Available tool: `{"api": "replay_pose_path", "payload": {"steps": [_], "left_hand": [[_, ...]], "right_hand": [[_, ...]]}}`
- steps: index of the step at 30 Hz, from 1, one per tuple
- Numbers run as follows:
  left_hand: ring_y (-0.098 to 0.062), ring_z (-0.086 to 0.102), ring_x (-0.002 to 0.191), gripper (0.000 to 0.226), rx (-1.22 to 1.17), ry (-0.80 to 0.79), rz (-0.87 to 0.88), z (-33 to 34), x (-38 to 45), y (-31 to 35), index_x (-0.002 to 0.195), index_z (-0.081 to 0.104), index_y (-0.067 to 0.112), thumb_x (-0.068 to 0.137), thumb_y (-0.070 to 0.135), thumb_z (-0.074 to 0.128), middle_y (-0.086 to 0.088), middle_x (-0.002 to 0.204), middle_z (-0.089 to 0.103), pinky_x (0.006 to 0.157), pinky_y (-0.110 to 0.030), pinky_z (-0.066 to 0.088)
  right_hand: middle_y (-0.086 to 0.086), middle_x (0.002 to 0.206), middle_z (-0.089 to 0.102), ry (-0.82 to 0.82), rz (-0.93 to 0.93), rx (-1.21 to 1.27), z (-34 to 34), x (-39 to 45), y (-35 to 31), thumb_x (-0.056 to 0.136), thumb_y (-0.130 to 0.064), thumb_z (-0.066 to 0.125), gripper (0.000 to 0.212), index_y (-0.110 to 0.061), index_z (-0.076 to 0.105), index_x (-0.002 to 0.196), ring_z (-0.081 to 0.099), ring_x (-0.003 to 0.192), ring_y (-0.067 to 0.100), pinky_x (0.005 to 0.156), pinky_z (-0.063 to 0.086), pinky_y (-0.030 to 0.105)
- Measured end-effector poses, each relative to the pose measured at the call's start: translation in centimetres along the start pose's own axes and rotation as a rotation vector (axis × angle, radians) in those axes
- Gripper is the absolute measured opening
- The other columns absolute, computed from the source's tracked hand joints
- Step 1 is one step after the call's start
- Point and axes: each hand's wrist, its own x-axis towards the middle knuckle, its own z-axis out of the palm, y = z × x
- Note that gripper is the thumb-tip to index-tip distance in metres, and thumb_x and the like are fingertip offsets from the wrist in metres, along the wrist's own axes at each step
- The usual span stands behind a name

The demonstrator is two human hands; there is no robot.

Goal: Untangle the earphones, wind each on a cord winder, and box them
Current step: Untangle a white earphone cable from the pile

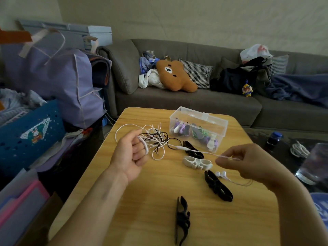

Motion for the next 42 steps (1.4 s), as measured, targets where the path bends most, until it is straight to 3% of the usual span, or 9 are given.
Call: {"api": "replay_pose_path", "payload": {"steps": [6, 10, 14, 17, 20, 24, 31, 38, 42], "left_hand": [[-0.009, 0.024, 0.036, 0.045, -0.13, 0.188, -0.019, -1.6, 1.5, -0.1, 0.057, 0.032, 0.024, 0.098, 0.027, 0.049, 0.008, 0.047, 0.026, 0.035, -0.02, 0.017], [-0.009, 0.036, 0.038, 0.034, -0.165, 0.217, -0.001, -1.8, 2.1, -0.8, 0.066, 0.041, 0.02, 0.1, 0.02, 0.04, 0.005, 0.052, 0.04, 0.036, -0.019, 0.024], [-0.011, 0.045, 0.045, 0.027, 0.013, 0.259, 0.098, -1.8, 2.2, -1.0, 0.072, 0.051, 0.015, 0.098, 0.012, 0.043, -0.001, 0.061, 0.05, 0.038, -0.021, 0.03], [-0.012, 0.041, 0.048, 0.032, 0.213, 0.104, 0.152, -1.0, 1.4, -0.9, 0.068, 0.052, 0.017, 0.099, 0.014, 0.044, 0.001, 0.059, 0.05, 0.043, -0.024, 0.029], [-0.014, 0.035, 0.048, 0.041, 0.379, -0.096, 0.147, 0.7, -0.1, -1.4, 0.061, 0.052, 0.018, 0.1, 0.016, 0.042, 0.0, 0.057, 0.045, 0.048, -0.027, 0.027], [-0.015, 0.037, 0.048, 0.043, 0.518, -0.247, 0.131, 2.5, -1.7, -2.5, 0.059, 0.054, 0.015, 0.101, 0.013, 0.042, -0.003, 0.056, 0.045, 0.046, -0.026, 0.029], [-0.016, 0.027, 0.049, 0.04, 0.618, -0.337, 0.095, 2.7, -2.2, -3.1, 0.058, 0.041, 0.014, 0.097, 0.011, 0.049, -0.005, 0.053, 0.034, 0.053, -0.035, 0.014], [-0.016, 0.027, 0.048, 0.05, 0.928, -0.426, 0.137, 2.5, -2.3, -3.4, 0.052, 0.044, 0.017, 0.099, 0.028, 0.057, -0.008, 0.056, 0.035, 0.047, -0.025, 0.022], [-0.013, 0.018, 0.045, 0.049, 0.704, -0.407, 0.039, 2.8, -2.4, -3.0, 0.052, 0.041, 0.018, 0.099, 0.025, 0.055, -0.001, 0.052, 0.027, 0.049, -0.029, 0.009]], "right_hand": [[-0.002, 0.052, 0.039, -0.005, -0.049, 0.576, -0.8, 0.3, 0.8, 0.057, -0.06, 0.086, 0.066, -0.005, 0.074, 0.091, 0.034, 0.049, 0.014, 0.052, 0.033, 0.029], [0.004, 0.059, 0.05, 0.145, 0.062, 0.12, 0.5, 1.5, 1.2, 0.084, -0.055, 0.064, 0.046, -0.009, 0.073, 0.082, 0.043, 0.059, 0.021, 0.062, 0.043, 0.035], [0.002, 0.067, 0.066, 0.032, 0.18, -0.149, 0.8, 2.5, 2.1, 0.093, -0.048, 0.061, 0.04, -0.01, 0.071, 0.083, 0.058, 0.065, 0.016, 0.066, 0.048, 0.029], [-0.006, 0.101, 0.069, 0.185, 0.014, -0.292, 1.7, 2.8, 1.8, 0.095, -0.038, 0.063, 0.027, -0.02, 0.067, 0.114, 0.06, 0.089, 0.009, 0.072, 0.045, 0.024], [-0.021, 0.121, 0.054, 0.329, -0.272, -0.125, 3.5, 2.3, 0.0, 0.094, -0.035, 0.065, 0.037, -0.033, 0.057, 0.13, 0.049, 0.107, -0.002, 0.077, 0.037, 0.014], [-0.025, 0.129, 0.061, 0.077, -0.59, 0.078, 6.8, 1.8, -2.0, 0.09, -0.038, 0.071, 0.042, -0.038, 0.061, 0.132, 0.053, 0.12, -0.01, 0.103, 0.044, 0.023], [-0.001, 0.085, 0.076, 0.0, -0.585, 0.193, 7.5, 2.5, -1.8, 0.086, -0.019, 0.079, 0.015, -0.019, 0.074, 0.099, 0.073, 0.077, 0.014, 0.078, 0.061, 0.044], [-0.005, 0.078, 0.075, 0.054, -0.56, 0.158, 6.3, 2.7, -1.1, 0.089, -0.015, 0.073, 0.01, -0.024, 0.076, 0.094, 0.069, 0.061, 0.013, 0.064, 0.058, 0.027], [-0.009, 0.066, 0.07, 0.001, -0.467, 0.104, 6.6, 2.6, -0.9, 0.091, -0.03, 0.071, 0.007, -0.032, 0.076, 0.086, 0.056, 0.049, 0.012, 0.052, 0.049, 0.027]]}}
